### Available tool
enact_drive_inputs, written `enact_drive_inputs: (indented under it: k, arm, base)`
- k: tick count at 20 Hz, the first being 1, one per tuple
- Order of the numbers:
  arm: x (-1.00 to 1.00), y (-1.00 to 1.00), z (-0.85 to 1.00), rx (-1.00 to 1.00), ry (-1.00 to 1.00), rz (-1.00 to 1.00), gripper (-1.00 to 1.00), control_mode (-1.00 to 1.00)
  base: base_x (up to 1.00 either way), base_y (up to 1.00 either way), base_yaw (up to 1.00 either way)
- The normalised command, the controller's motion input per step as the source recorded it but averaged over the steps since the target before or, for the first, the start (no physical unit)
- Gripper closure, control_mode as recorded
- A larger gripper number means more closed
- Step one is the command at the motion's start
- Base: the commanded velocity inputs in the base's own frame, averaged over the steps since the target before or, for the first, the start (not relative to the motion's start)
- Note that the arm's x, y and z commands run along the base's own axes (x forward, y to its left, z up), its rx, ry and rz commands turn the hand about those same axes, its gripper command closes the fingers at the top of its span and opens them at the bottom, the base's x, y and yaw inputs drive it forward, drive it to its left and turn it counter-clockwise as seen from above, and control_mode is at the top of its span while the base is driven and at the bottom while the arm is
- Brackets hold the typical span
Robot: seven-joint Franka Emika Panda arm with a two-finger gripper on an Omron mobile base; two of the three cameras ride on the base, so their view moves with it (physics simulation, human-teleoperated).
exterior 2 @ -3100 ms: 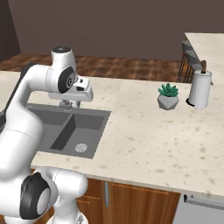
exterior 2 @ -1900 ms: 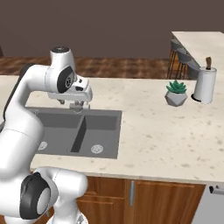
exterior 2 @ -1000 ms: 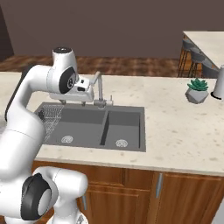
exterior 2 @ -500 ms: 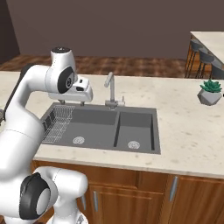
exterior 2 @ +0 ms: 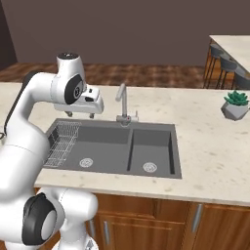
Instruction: Place the colander in the left basin and the glass cup in the right basin of the sink.
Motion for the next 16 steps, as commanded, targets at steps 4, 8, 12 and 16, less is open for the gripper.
enact_drive_inputs:
  k: [4, 8, 12, 16]
  arm:
    - [0.0, 0.0, 0.0, 0.0, 0.0, 0.0, -1.0, 1.0]
    - [0.0, 0.0, 0.0, 0.0, 0.0, 0.0, -1.0, 1.0]
    - [0.0, 0.0, 0.0, 0.0, 0.0, 0.0, -1.0, 1.0]
    - [0.0, 0.0, 0.0, 0.0, 0.0, 0.0, -1.0, 1.0]
  base:
    - [0.19, 0.4, -0.05]
    - [0.07, 0.43, -0.02]
    - [0.04, 0.29, -0.02]
    - [0.17, 0.21, -0.04]
